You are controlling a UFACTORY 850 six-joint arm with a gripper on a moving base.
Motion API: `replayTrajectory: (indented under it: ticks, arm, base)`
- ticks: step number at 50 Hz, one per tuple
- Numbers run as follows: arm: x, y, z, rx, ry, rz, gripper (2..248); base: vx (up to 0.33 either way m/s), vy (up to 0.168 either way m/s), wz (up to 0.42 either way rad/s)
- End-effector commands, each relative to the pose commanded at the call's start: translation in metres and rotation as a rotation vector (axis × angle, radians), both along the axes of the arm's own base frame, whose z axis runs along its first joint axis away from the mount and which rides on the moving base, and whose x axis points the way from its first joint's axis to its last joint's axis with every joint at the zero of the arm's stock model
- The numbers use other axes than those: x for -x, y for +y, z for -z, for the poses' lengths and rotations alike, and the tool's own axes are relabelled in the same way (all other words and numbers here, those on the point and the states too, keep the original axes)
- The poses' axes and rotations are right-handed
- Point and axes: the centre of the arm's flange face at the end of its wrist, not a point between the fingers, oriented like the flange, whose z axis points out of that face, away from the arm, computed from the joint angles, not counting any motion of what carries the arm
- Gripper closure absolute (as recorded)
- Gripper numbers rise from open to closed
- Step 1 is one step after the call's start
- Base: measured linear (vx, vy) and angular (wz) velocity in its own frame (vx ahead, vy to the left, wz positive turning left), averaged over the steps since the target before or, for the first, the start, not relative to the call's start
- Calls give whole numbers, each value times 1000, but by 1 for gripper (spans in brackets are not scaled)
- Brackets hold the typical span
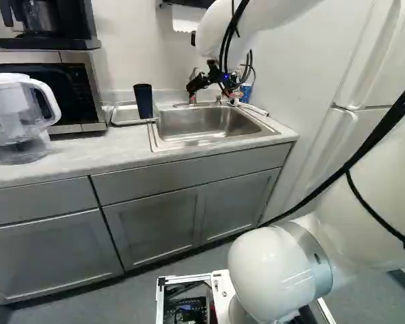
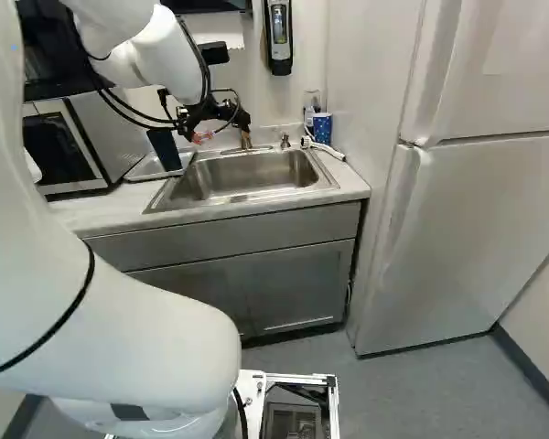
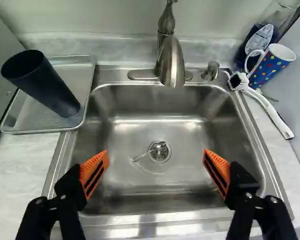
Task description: Rinse the cup and place it in the tray
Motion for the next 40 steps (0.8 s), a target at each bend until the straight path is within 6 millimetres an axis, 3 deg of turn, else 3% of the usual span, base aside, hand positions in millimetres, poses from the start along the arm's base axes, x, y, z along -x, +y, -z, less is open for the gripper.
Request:
replayTrajectory:
  ticks: [40]
  arm:
    - [0,0,0,0,0,0,3]
  base:
    - [-12,0,2]
